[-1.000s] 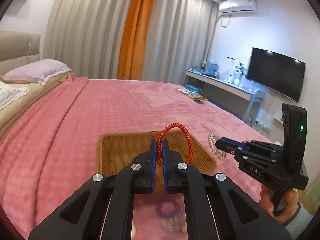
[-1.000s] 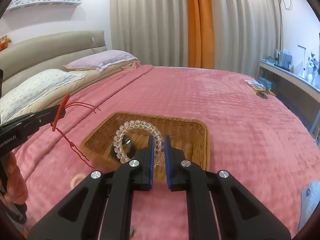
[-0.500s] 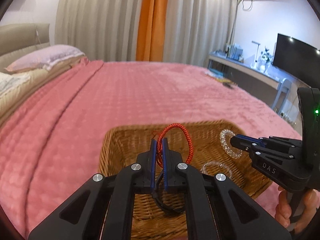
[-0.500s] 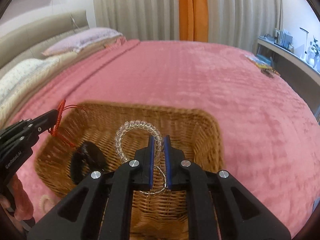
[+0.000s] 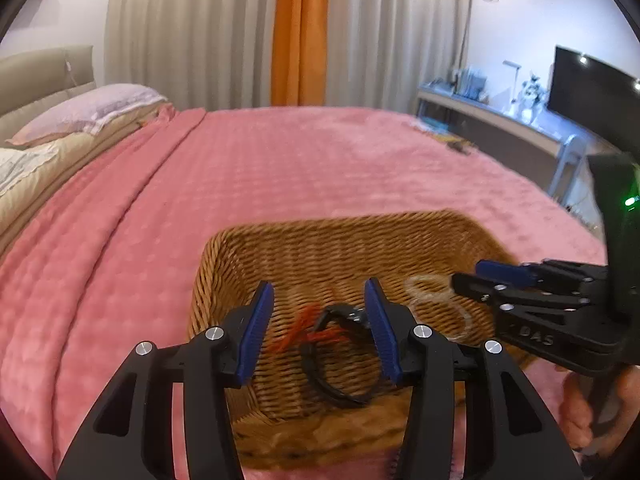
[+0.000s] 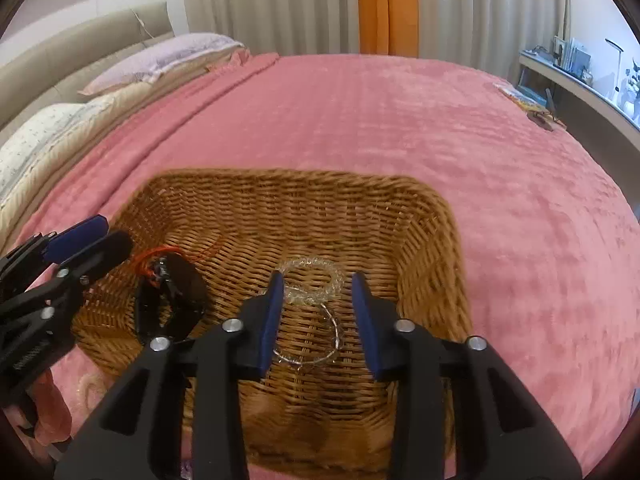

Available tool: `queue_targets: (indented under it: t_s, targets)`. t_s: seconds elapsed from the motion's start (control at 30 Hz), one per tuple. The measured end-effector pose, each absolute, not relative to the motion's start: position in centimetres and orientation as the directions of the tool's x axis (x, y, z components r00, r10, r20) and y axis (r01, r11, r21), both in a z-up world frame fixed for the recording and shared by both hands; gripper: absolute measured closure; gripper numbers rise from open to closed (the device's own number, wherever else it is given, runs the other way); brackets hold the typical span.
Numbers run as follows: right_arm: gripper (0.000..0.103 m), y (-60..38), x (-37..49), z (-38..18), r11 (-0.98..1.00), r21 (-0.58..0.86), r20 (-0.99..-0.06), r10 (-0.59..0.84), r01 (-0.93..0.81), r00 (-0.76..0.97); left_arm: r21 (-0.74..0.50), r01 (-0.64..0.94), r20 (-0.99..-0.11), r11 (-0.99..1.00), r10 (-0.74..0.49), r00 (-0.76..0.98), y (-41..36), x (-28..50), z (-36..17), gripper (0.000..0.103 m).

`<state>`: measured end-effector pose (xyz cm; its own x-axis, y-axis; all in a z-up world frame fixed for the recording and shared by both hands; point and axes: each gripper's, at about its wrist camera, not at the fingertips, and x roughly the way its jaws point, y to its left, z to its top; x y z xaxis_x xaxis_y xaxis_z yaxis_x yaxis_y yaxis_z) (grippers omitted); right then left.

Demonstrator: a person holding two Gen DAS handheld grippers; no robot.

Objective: Organize jewelry
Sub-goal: 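Carry the red hair tie and bracelet into the basket and release both, then grasp the cream hair tie with the left tool while the right tool grasps the blue hair clip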

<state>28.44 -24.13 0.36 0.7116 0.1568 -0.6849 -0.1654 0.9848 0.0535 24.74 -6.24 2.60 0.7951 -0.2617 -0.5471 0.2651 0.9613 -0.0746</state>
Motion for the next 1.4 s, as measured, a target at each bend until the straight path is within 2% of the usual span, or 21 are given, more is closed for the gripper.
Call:
queue_targets:
  t_s: [0.13,0.27,0.5,0.7,0.9,1.07,1.23,1.33,1.4]
  targets:
    - [0.070,-24.5,26.9,1.8,0.981,0.078,-0.661,0.184,-0.177,0.728,-0.104,0.281,-0.504,0.954,-0.294,0.812,-6.0,22.7,4.2,0.057]
    - [0.061,-24.4,23.9,3.6,0.978,0.081,-0.626,0.202,-0.194,0.753,-0.159,0.307,-0.452,0.938,-0.346,0.822,-5.0,19.5,6.2,0.057]
    - [0.061,-23.3,16.8,5.5,0.970,0.065,-0.583,0.229,-0.236,0.779,-0.200,0.326,-0.381,0.924,-0.380,0.843,-2.6,13.3,8.8,0.057]
    - [0.061,-21.9,11.6,4.5,0.966,0.057,-0.592,0.237,-0.253,0.770,-0.206,0.317,-0.377,0.926,-0.374,0.847,-0.6,9.0,8.9,0.057]
    - [0.061,-20.8,8.3,1.1,0.961,0.088,-0.640,0.257,-0.263,0.724,-0.221,0.292,-0.427,0.931,-0.362,0.829,1.3,7.4,6.4,0.057]
    - [0.062,-19.1,6.3,-1.9,0.958,0.059,-0.662,0.247,-0.279,0.708,-0.264,0.247,-0.509,0.933,-0.352,0.786,3.1,9.2,2.7,0.057]
    - [0.070,-18.0,6.0,-3.6,0.959,0.017,-0.674,0.219,-0.282,0.706,-0.289,0.222,-0.561,0.931,-0.353,0.748,3.9,10.9,0.1,0.057]
    - [0.081,-17.9,6.4,-4.1,0.956,0.021,-0.689,0.227,-0.294,0.689,-0.287,0.214,-0.607,0.934,-0.350,0.713,3.5,12.3,-1.1,0.057]
    - [0.081,-17.9,6.7,-4.5,0.955,0.025,-0.698,0.228,-0.296,0.679,-0.275,0.209,-0.641,0.938,-0.341,0.687,3.0,13.1,-1.9,0.057]
